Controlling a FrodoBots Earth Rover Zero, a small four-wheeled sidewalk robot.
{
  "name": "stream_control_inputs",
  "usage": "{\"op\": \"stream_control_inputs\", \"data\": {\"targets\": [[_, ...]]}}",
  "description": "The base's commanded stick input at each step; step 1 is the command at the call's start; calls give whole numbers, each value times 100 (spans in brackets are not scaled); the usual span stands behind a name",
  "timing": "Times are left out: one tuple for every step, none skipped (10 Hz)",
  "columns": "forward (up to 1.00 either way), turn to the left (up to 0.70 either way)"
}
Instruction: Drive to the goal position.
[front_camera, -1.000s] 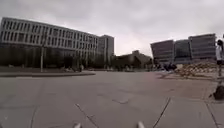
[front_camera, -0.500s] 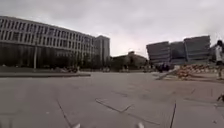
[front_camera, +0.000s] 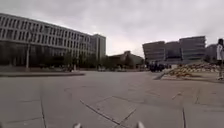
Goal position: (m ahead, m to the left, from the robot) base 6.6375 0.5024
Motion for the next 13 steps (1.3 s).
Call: {"op": "stream_control_inputs", "data": {"targets": [[70,-14],[70,-14],[70,-14],[70,-14],[70,-14],[70,-14],[70,-14],[70,-14],[70,-14],[70,-14],[70,-14],[70,-14],[70,-14]]}}
